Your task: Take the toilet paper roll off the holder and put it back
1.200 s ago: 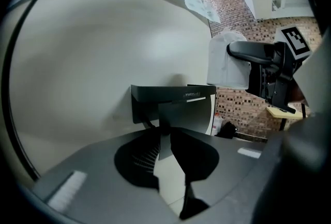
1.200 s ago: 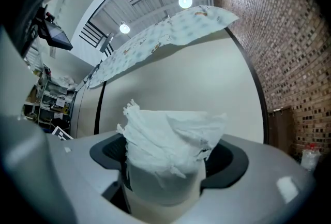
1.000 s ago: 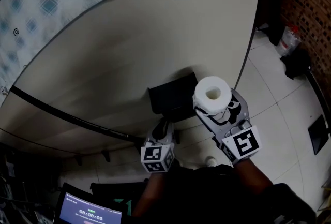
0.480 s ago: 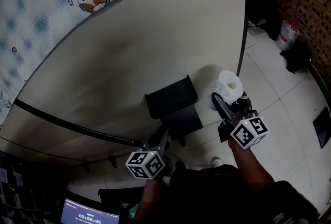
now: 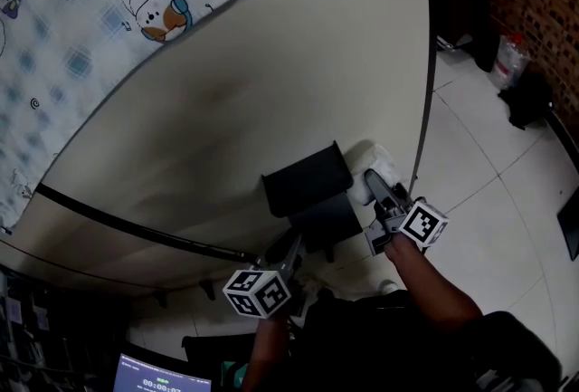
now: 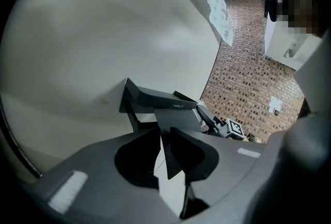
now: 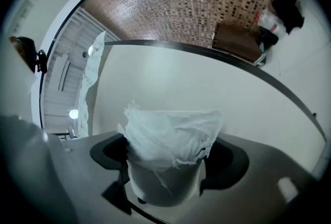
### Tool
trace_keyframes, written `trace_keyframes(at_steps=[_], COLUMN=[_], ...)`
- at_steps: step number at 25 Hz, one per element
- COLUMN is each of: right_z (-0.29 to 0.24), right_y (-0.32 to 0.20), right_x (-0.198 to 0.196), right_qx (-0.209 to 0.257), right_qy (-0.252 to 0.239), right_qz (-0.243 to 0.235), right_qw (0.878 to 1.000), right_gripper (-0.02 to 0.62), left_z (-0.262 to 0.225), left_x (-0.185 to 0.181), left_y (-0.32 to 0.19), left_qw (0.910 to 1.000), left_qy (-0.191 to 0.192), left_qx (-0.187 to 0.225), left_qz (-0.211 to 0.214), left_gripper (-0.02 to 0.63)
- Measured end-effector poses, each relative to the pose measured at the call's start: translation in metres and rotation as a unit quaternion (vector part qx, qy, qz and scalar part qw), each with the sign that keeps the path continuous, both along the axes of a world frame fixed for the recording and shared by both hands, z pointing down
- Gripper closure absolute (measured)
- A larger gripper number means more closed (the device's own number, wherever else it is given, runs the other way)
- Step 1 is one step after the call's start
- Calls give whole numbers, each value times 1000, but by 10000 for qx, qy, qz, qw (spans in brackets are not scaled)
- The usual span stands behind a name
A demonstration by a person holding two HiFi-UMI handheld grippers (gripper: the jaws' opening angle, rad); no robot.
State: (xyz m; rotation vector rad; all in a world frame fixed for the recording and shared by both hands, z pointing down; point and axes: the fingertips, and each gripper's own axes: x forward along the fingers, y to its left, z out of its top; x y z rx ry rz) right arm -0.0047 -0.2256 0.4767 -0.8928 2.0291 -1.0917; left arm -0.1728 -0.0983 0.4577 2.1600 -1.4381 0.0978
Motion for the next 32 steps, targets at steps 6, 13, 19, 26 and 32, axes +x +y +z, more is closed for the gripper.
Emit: trace_keyframes(at_steps=[6, 13, 19, 26, 32], right_z=[7, 4, 8, 25, 26], right_y=[-1, -3, 9, 31, 37], right_x=[-11, -17, -36, -54, -85], right_qx=[124, 146, 236, 149, 146], right_qy=[-235, -672, -485, -264, -412], right_qz=[-288, -341, -791, -1717, -2587], right_qw=[9992, 9971, 9954, 9847, 9650], right_gripper=[181, 181, 183, 196, 196], left_z=[0, -1, -2, -5, -4], left_x=[0, 1, 0, 1, 2], left_y=[0, 1, 0, 1, 3], left_qw=[9999, 9998, 9997, 9995, 9992], left_qy=[-23, 52, 102, 269, 338], left_qx=[-47, -64, -74, 8, -13], left_qz=[91, 193, 223, 172, 219], left_gripper=[526, 528, 528, 526, 525])
